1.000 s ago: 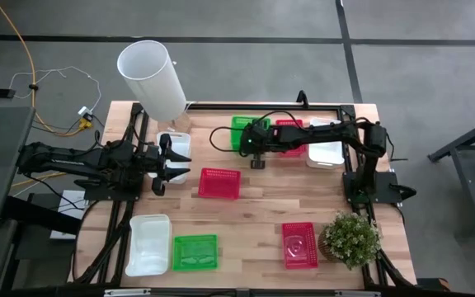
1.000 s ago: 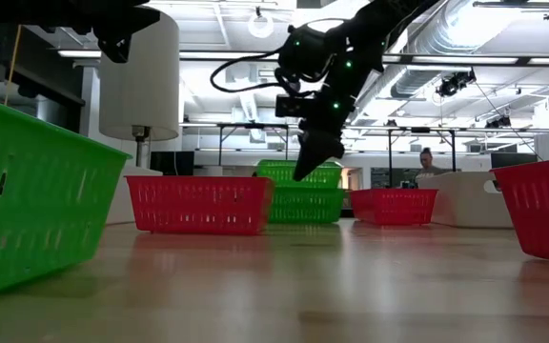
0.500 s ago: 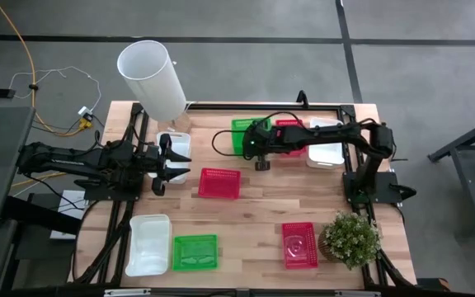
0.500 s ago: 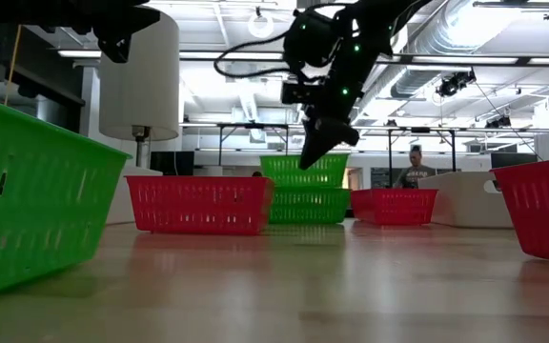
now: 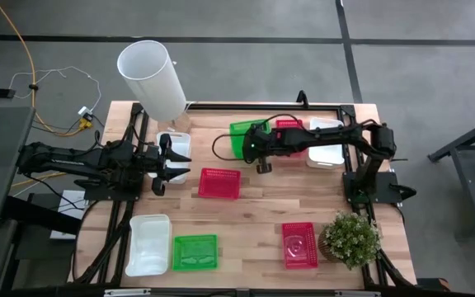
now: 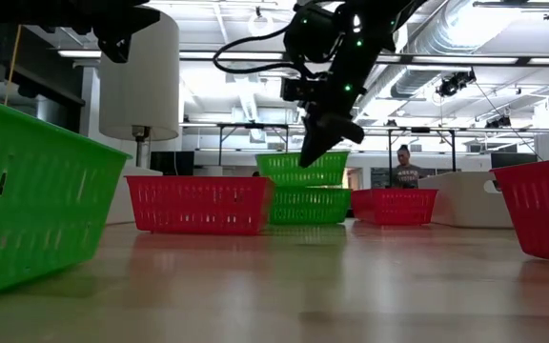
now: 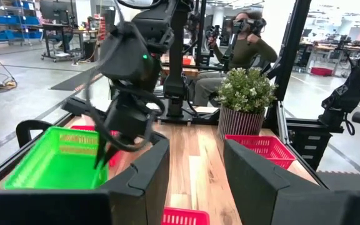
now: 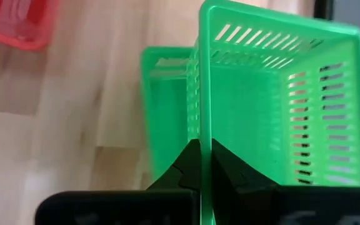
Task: Stack baskets by color
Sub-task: Stack the middle green bin on the top green bin, then stack the bottom green bin on the top green bins
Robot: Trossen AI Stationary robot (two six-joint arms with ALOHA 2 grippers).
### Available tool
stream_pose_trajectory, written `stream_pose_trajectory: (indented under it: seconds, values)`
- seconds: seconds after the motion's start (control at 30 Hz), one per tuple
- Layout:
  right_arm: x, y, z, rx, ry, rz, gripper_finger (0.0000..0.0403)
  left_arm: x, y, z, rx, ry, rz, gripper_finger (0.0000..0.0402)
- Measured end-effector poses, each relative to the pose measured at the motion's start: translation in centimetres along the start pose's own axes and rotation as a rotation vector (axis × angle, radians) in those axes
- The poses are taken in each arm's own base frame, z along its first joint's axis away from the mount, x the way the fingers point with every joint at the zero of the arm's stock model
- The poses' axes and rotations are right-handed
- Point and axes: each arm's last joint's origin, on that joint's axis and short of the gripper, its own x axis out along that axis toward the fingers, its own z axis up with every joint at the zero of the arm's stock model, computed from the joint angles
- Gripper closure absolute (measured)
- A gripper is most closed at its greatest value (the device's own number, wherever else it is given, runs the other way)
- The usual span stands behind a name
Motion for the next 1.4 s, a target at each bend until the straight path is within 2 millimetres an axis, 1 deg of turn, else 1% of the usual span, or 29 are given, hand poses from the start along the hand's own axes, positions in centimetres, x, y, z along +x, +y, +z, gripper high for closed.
stream_pose_trajectory:
  seconds: [0.13,0.33,0.57,0.8,0.87,0.97,1.13,1.27,1.33,1.4]
  values:
    - [0.1,-0.2,-0.3,0.001,-0.007,0.047,0.0403,0.0,0.0,0.0,0.000,0.000,0.000,0.0261]
    - [0.2,-0.1,-0.4,-0.076,-0.026,0.105,0.0403,0.0,0.0,0.0,0.000,0.000,0.000,0.0261]
    - [0.4,-0.9,-1.0,-0.075,-0.040,0.157,0.0403,0.0,0.0,0.0,0.000,0.000,0.000,0.0261]
    - [0.5,-1.2,-1.2,-0.070,-0.033,0.151,0.0402,0.0,0.0,0.0,0.000,0.000,0.000,0.0261]
    - [0.5,-1.2,-1.2,-0.070,-0.032,0.151,0.0396,0.0,0.0,0.0,0.000,0.000,0.000,0.0261]
    - [0.5,-1.1,-1.2,-0.063,-0.026,0.154,0.0367,0.0,0.0,0.0,0.000,0.000,0.000,0.0261]
    - [0.3,-1.3,-1.4,-0.043,0.007,0.106,0.0281,0.0,0.0,0.0,0.000,0.000,0.000,0.0261]
    - [-1.1,-1.7,-1.3,-0.020,-0.013,0.077,0.0217,0.0,0.0,0.0,0.000,0.000,0.000,0.0261]
    - [-1.8,-1.8,-1.5,0.004,-0.001,0.087,0.0195,0.0,0.0,0.0,0.000,0.000,0.000,0.0261]
    - [-2.6,-2.1,-2.1,0.049,0.030,0.100,0.0182,0.0,0.0,0.0,0.000,0.000,0.000,0.0261]
